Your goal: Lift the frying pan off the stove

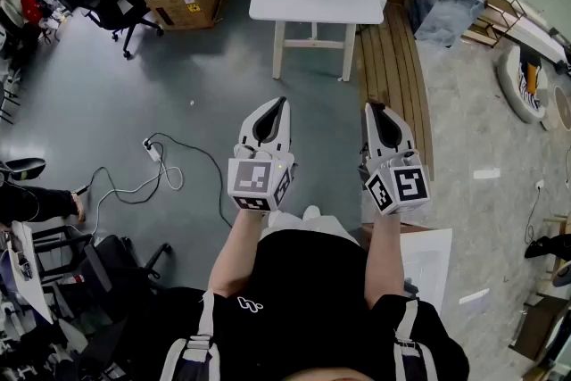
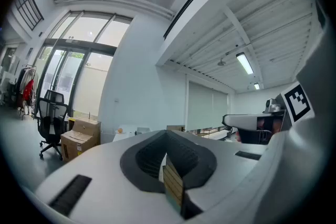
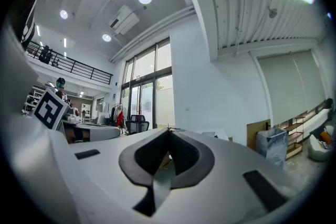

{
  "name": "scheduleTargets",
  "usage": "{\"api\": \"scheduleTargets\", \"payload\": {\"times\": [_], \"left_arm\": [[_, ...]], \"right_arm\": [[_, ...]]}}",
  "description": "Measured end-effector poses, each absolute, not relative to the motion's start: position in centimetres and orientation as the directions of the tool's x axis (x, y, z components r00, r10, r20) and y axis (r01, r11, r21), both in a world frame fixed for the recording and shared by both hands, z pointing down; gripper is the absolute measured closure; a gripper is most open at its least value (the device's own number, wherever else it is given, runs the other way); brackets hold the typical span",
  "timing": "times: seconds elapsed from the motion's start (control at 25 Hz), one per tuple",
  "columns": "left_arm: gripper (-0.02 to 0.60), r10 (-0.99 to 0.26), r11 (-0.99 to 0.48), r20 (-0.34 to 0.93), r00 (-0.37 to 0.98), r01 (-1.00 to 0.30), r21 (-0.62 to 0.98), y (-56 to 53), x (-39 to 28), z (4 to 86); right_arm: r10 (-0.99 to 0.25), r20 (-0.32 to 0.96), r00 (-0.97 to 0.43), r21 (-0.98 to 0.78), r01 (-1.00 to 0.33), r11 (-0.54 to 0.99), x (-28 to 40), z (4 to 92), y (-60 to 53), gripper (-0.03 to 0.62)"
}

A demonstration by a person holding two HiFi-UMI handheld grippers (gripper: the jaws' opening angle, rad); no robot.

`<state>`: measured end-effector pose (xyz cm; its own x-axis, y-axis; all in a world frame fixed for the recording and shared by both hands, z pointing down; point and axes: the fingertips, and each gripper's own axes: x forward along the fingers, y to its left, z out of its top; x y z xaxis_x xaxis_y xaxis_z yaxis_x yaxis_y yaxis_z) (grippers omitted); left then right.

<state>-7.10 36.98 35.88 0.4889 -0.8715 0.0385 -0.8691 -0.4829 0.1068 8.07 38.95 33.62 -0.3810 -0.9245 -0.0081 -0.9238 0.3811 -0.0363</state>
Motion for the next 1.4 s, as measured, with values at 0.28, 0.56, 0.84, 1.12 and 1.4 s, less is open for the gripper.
{"api": "scheduleTargets", "payload": {"times": [0.28, 0.56, 0.84, 1.12, 1.4], "left_arm": [[0.586, -0.878, -0.474, 0.006, 0.479, -0.871, 0.129, 36.2, -5.3, 35.2], [0.584, -0.87, -0.487, -0.003, 0.493, -0.86, 0.151, 35.7, -1.9, 34.4], [0.585, -0.883, -0.456, 0.034, 0.468, -0.873, 0.171, 34.7, -1.9, 36.4], [0.585, -0.882, -0.465, -0.01, 0.471, -0.868, 0.172, 31.2, -0.9, 34.7], [0.584, -0.878, -0.478, -0.041, 0.477, -0.867, 0.142, 24.7, -0.9, 33.0]], "right_arm": [[-0.901, -0.046, -0.432, -0.045, -0.9, 0.434, 9.2, 32.8, 38.2, 0.589], [-0.889, -0.079, -0.451, -0.11, -0.883, 0.457, 12.3, 32.1, 37.6, 0.589], [-0.866, -0.113, -0.487, -0.144, -0.855, 0.499, 11.9, 32.1, 36.4, 0.589], [-0.866, -0.145, -0.479, -0.147, -0.855, 0.497, 13.5, 30.9, 33.2, 0.588], [-0.861, -0.143, -0.489, -0.115, -0.855, 0.505, 13.2, 30.4, 27.1, 0.589]]}}
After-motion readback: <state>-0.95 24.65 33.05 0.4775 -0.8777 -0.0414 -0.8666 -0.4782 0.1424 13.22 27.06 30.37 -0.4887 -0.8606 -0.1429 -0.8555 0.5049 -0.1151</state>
